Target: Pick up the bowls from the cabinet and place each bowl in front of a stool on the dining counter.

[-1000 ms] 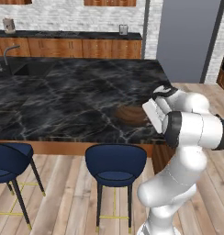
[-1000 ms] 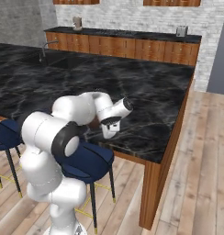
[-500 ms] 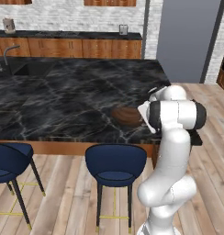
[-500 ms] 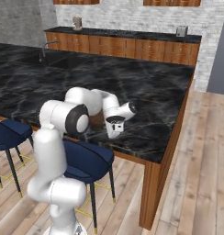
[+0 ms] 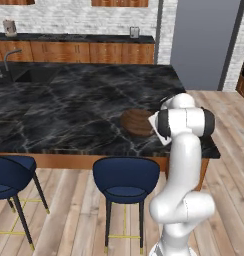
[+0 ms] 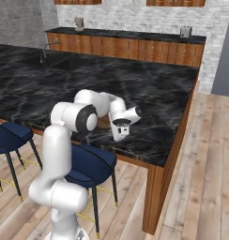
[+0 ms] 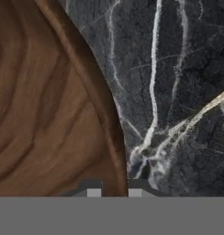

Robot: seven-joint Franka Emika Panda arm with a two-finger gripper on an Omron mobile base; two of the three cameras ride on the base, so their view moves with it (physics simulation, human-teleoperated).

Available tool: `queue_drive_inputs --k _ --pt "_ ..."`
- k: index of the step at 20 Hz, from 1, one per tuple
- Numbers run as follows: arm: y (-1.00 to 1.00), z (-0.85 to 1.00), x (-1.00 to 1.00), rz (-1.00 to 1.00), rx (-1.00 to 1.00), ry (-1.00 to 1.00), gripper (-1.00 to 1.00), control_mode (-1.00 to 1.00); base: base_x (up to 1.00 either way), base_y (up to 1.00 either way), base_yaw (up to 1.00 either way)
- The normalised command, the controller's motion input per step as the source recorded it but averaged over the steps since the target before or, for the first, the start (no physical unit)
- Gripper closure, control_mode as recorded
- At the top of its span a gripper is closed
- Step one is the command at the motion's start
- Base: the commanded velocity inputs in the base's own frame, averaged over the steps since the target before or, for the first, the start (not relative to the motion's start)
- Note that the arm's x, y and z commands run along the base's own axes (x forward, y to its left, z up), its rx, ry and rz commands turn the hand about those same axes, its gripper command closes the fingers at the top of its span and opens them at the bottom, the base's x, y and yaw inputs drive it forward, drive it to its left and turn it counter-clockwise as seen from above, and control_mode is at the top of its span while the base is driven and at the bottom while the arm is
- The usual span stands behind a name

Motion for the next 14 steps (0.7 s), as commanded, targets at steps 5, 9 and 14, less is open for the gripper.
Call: queue_drive_inputs --k 5,9,14 --pt "0.00 0.18 0.00 0.00 0.01 -0.05 -1.00 -1.00 0.00 0.00 0.00" --pt "-0.02 0.79 -0.07 0.00 0.00 -0.03 -1.00 -1.00 0.00 0.00 0.00" --pt "-0.13 1.00 -0.61 -0.01 0.00 -0.02 -1.00 -1.00 0.00 0.00 0.00"
